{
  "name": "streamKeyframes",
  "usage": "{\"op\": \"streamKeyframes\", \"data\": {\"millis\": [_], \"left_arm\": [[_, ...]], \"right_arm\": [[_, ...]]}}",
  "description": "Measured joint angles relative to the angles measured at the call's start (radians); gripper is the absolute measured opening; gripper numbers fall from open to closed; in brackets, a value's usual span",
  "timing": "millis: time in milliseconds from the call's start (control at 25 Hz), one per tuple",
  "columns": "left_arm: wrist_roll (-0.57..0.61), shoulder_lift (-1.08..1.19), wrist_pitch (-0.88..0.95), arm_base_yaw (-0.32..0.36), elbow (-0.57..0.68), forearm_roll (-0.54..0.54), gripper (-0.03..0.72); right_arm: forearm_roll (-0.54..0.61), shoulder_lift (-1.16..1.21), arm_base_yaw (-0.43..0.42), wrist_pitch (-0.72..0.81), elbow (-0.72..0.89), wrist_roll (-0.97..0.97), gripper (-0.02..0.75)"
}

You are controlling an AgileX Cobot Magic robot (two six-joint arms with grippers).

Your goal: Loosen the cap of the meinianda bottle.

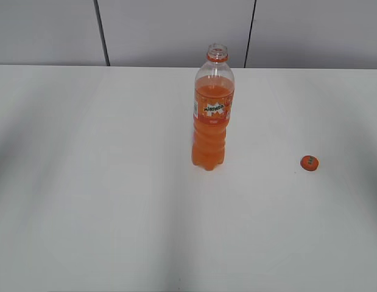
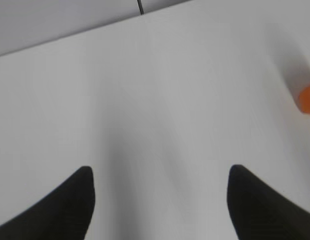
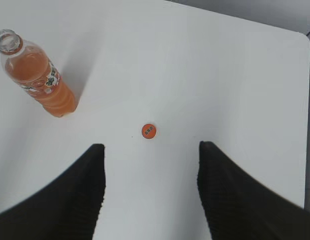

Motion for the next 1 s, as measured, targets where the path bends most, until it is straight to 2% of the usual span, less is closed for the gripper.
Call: {"op": "streamKeyframes", "data": {"millis": [200, 480, 760, 1000], "left_arm": [[-0.032, -0.15, 0.003, 0.0, 0.251, -0.019, 0.501], [-0.037, -0.395, -0.105, 0.0, 0.578, -0.034, 0.501], [-0.038, -0.558, -0.182, 0.0, 0.768, -0.039, 0.501], [-0.039, -0.628, -0.18, 0.0, 0.862, -0.047, 0.501]], "right_arm": [[0.001, -0.143, 0.0, -0.002, 0.139, -0.002, 0.442], [0.001, -0.35, 0.0, -0.108, 0.466, -0.002, 0.442], [0.002, -0.463, 0.0, -0.144, 0.742, -0.004, 0.442], [0.023, -0.52, 0.0, -0.148, 0.879, -0.004, 0.442]]}}
